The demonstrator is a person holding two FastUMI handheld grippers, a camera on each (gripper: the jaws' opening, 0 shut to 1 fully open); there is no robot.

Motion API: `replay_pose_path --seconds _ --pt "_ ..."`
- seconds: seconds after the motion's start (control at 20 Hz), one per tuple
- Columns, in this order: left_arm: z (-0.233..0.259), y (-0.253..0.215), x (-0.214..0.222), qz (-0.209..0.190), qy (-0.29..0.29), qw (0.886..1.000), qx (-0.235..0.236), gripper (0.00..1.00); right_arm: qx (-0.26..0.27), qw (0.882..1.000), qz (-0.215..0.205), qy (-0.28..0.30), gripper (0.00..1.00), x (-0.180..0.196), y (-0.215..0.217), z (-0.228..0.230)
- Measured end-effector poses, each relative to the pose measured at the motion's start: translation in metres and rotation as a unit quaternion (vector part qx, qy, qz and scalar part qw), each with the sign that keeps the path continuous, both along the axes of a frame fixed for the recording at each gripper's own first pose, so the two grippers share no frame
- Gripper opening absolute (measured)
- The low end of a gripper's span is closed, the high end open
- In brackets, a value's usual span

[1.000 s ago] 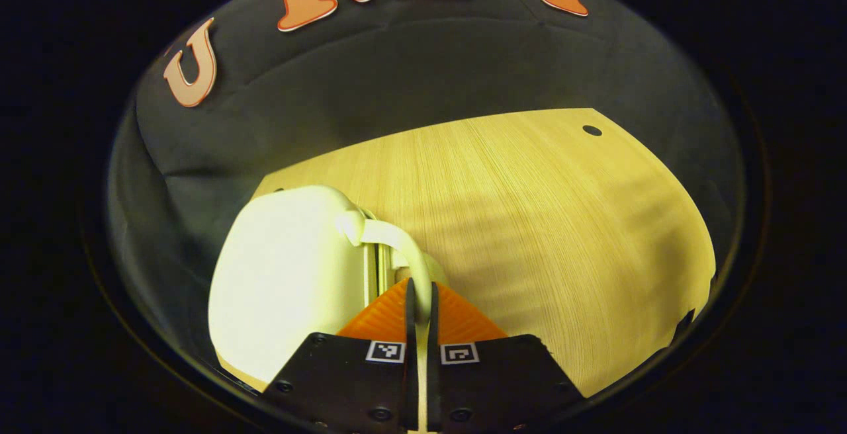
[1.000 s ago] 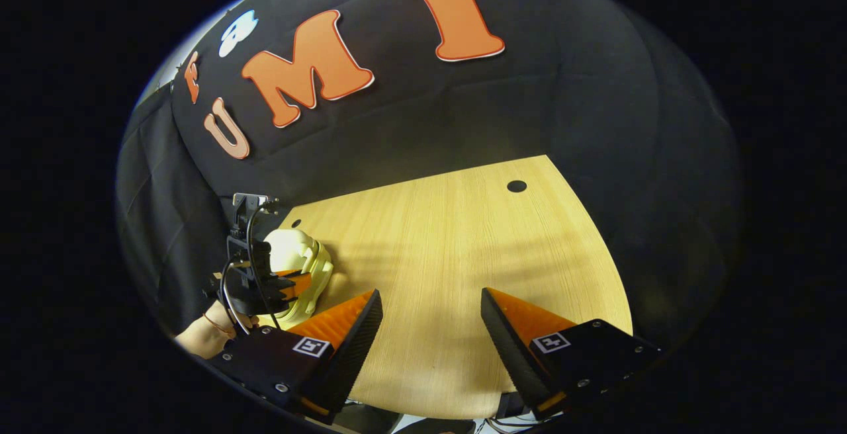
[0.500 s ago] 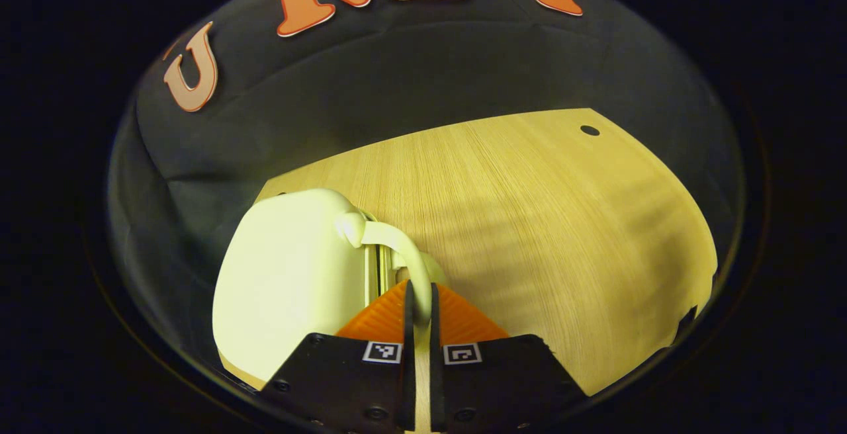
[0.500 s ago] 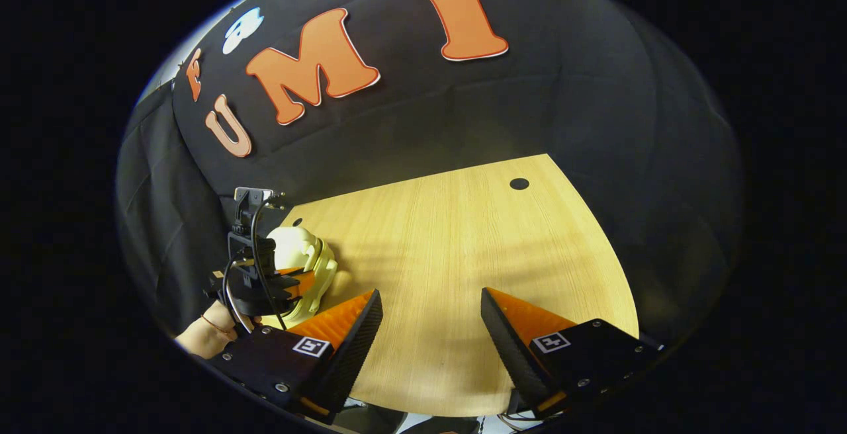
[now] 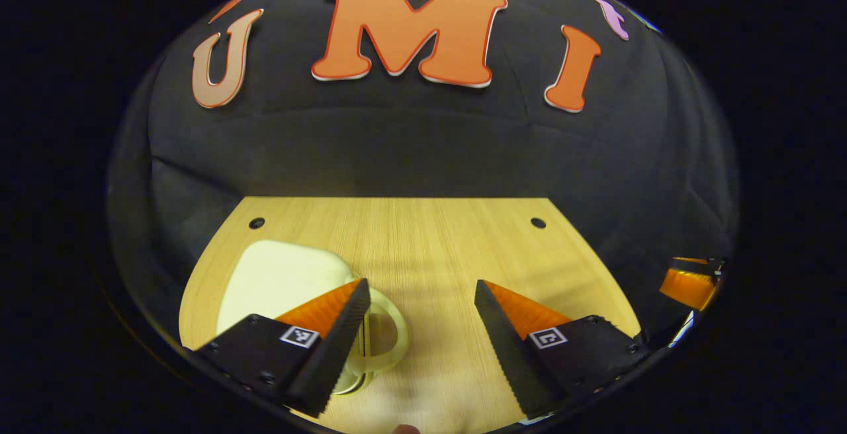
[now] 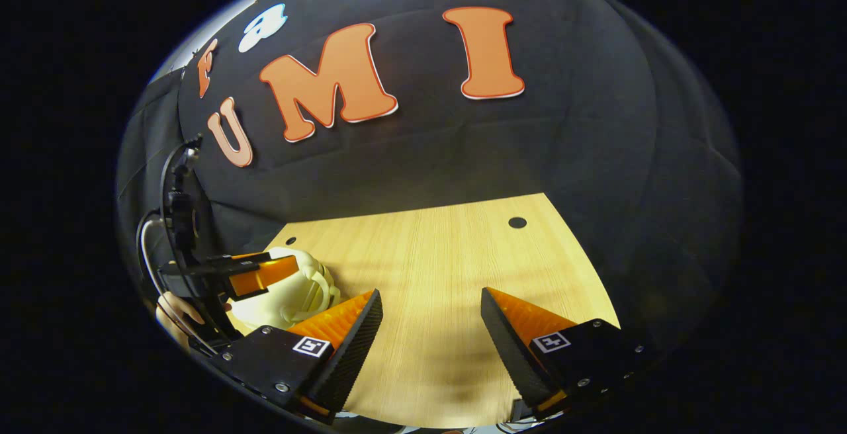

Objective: First open the suitcase, pack the skin care products into it, and then close the suitcase.

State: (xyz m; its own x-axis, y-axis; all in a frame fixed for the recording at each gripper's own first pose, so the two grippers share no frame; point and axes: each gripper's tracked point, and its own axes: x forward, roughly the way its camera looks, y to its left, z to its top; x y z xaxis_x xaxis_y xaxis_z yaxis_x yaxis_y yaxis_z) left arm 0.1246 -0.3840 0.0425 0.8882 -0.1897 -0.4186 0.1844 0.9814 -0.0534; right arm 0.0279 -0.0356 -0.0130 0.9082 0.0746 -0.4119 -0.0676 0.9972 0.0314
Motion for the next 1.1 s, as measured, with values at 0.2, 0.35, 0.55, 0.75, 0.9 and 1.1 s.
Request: replay_pose_path --seconds 0.2,0.35,0.55,0.75,0.9,1.1 --pt "0.029 0.013 -0.020 0.045 -0.091 0.995 0.020 0.99 -0.027 0.997 -0.013 -0.070 0.96 0.008 0.020 0.039" --pt "0.023 0.007 -0.016 0.076 -0.144 0.986 0.038 0.99 -0.050 0.990 -0.028 -0.126 0.95 0.013 0.032 0.060" --pt "0.024 0.003 -0.017 0.095 -0.191 0.976 0.046 0.99 -0.071 0.981 -0.035 -0.179 0.95 0.013 0.042 0.076" --pt "0.039 0.013 -0.022 0.106 -0.207 0.972 0.014 0.99 -0.078 0.978 -0.041 -0.189 0.96 0.007 0.035 0.070" --pt "0.037 0.011 -0.022 0.107 -0.218 0.970 0.021 0.99 -0.075 0.977 -0.054 -0.190 0.96 0.001 0.019 0.067" --pt "0.046 0.003 -0.029 0.101 -0.238 0.966 0.024 0.98 -0.063 0.977 -0.068 -0.192 0.95 -0.006 0.002 0.067"
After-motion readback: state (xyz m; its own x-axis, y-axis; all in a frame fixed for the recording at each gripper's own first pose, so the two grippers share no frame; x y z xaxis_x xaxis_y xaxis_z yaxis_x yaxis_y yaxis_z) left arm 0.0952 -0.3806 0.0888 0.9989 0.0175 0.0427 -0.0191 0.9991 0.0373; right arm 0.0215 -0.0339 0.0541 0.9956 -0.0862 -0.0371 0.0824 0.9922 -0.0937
